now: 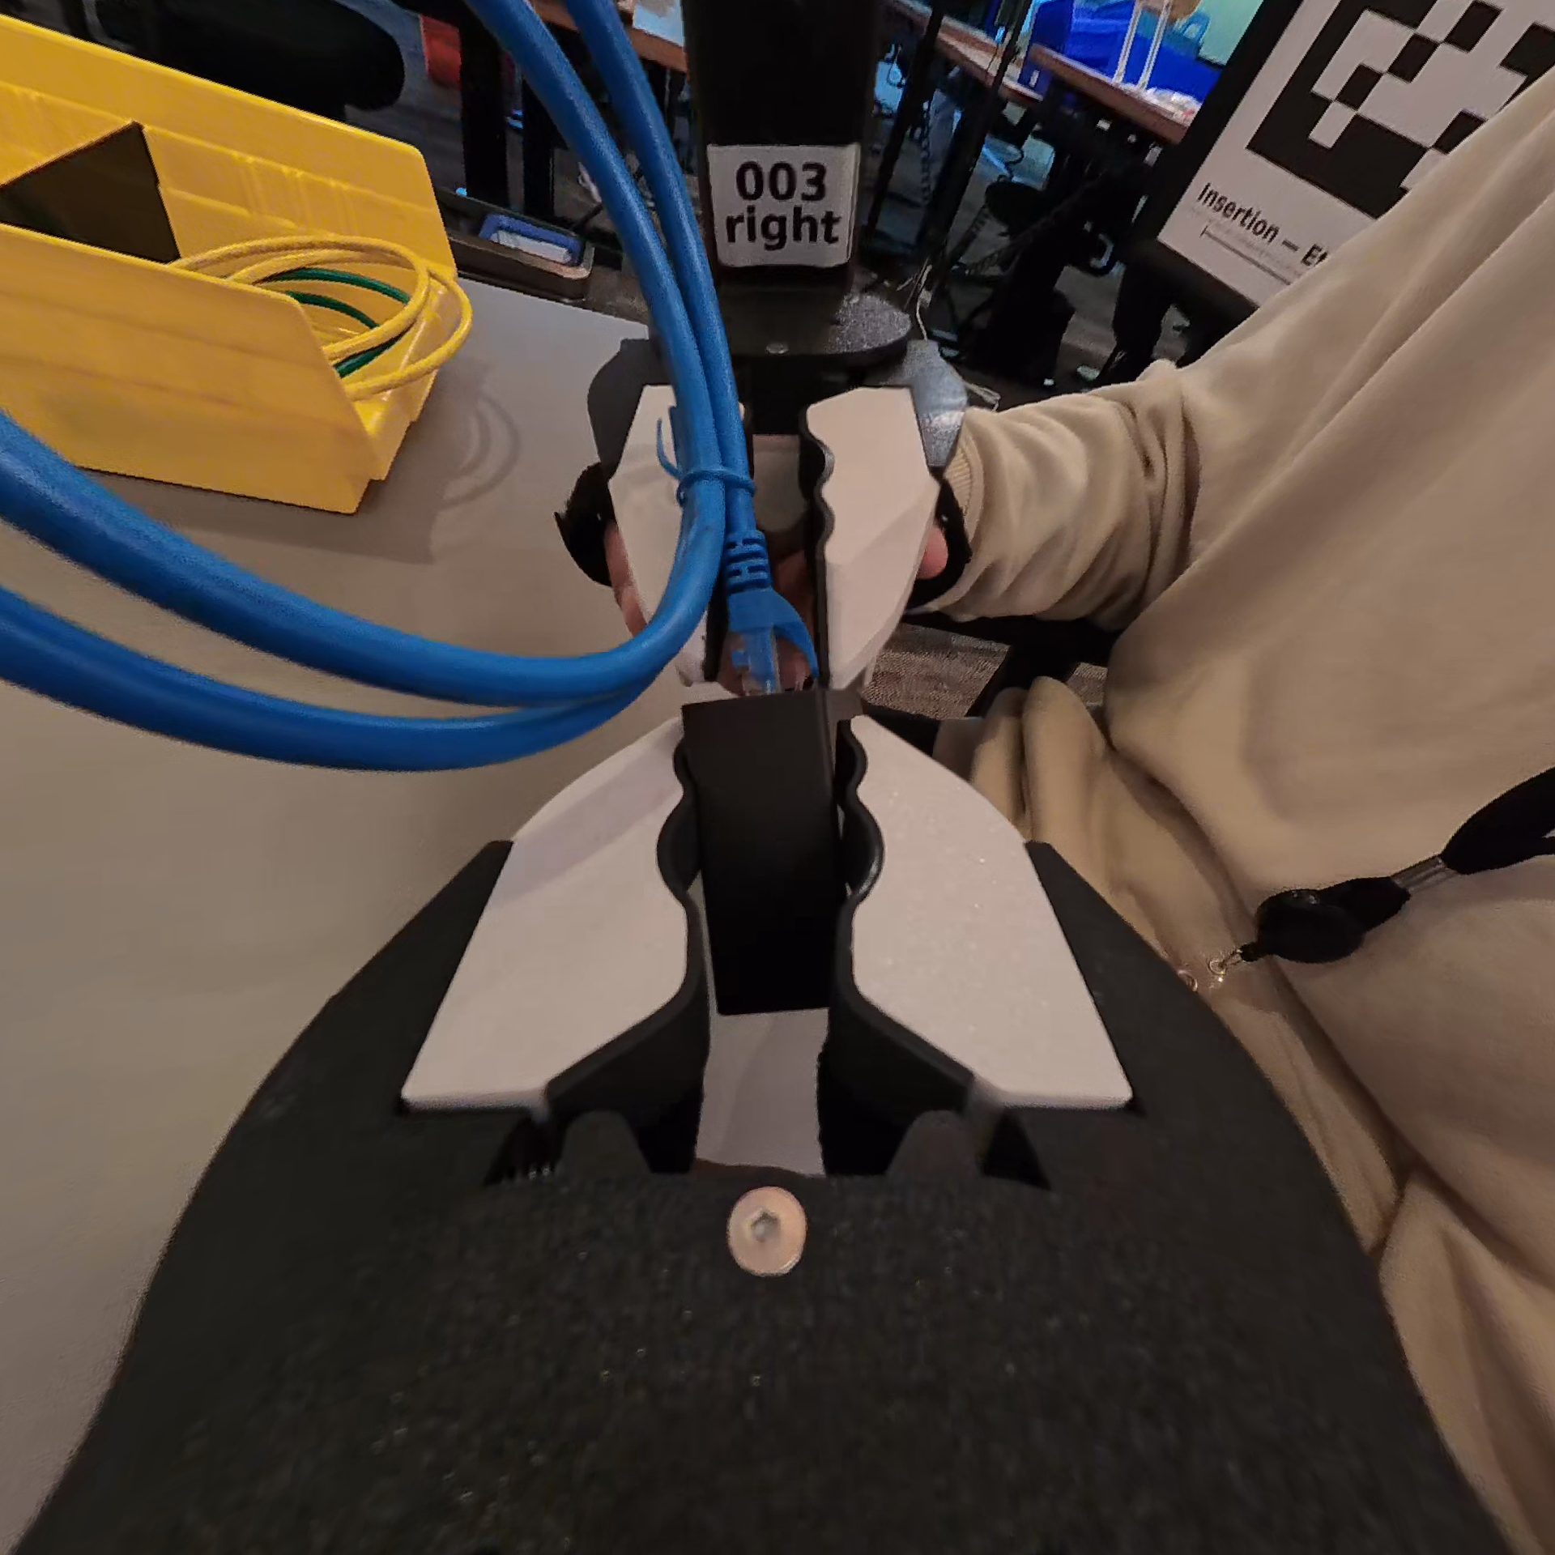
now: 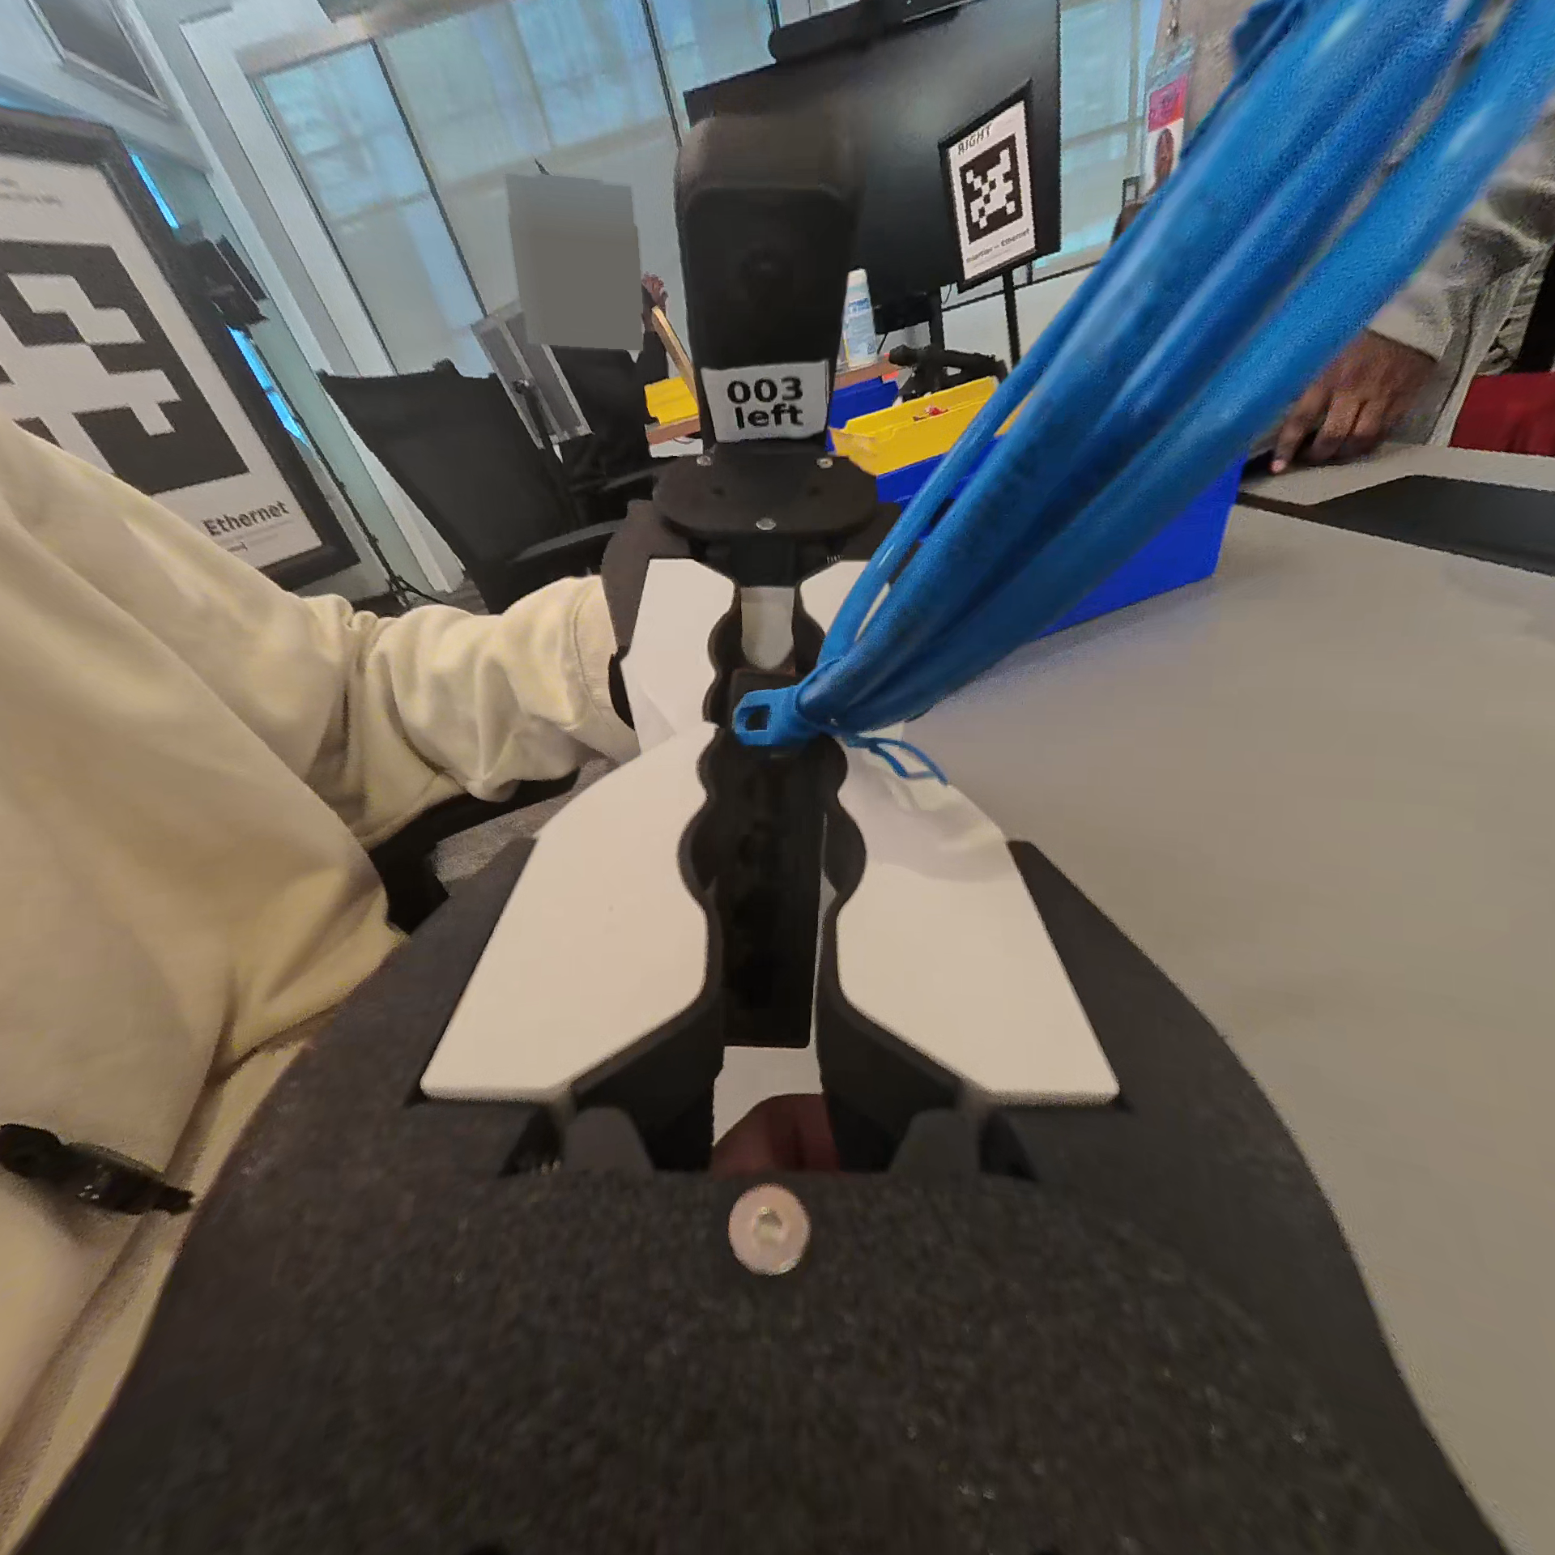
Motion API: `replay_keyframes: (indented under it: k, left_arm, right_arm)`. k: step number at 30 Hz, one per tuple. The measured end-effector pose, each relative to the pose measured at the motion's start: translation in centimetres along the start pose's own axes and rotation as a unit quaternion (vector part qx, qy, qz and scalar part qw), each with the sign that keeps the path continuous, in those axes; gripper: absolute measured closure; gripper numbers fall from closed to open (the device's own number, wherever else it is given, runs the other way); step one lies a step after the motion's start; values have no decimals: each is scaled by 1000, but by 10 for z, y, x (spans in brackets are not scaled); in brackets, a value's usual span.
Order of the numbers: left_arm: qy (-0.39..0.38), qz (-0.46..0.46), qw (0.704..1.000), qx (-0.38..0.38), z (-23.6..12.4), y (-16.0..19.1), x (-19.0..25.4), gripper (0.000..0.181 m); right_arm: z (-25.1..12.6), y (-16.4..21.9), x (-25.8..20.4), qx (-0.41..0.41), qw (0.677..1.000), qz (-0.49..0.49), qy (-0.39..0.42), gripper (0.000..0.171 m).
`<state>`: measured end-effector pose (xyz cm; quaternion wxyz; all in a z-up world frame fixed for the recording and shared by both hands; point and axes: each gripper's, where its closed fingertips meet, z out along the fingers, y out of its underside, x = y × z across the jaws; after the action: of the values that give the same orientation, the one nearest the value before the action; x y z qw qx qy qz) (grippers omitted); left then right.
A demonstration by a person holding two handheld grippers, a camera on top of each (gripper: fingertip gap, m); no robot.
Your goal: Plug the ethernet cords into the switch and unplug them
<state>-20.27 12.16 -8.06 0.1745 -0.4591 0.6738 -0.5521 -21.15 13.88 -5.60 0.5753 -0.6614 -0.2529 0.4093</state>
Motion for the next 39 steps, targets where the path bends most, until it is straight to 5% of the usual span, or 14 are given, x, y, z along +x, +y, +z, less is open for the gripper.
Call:
replay_keyframes:
  k: [8,34,39]
  left_arm:
    - [9,-31,999,26,7,2,-5,152]
    - [-26,-32,999,10,13,11,-23,152]
    - [67,-95,993,27,8,10,-13,152]
  right_arm:
    - [-5,-3,7,40,993,104,-33,156]
    - [-5,14,27,-7,1000,0,19,154]
    - [-10,21,19,-88,996,-29,3,155]
